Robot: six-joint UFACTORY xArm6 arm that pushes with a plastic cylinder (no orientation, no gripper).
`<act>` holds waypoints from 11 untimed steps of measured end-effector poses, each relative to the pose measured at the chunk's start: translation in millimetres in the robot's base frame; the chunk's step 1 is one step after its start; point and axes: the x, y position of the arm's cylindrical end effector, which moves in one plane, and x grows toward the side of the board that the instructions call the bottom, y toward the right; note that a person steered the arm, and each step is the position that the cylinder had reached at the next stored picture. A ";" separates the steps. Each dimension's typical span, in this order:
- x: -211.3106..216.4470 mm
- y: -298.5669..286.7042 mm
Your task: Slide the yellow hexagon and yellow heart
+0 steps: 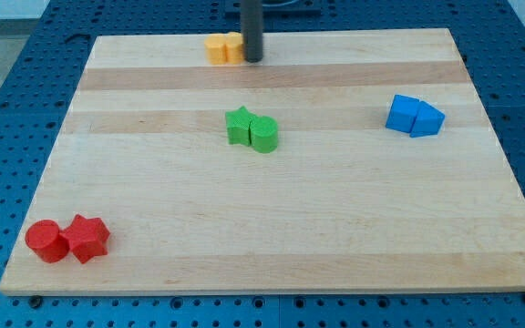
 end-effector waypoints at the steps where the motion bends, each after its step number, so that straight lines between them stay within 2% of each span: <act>1: 0.0 -43.0; 2: 2.4 -46.4; 3: 23.5 -19.5; 4: 13.4 27.4; 5: -32.9 49.3; 6: -57.4 38.4; 7: -54.3 -18.0; 9: -9.3 -98.2; 10: -11.8 -83.0; 11: -14.1 -11.2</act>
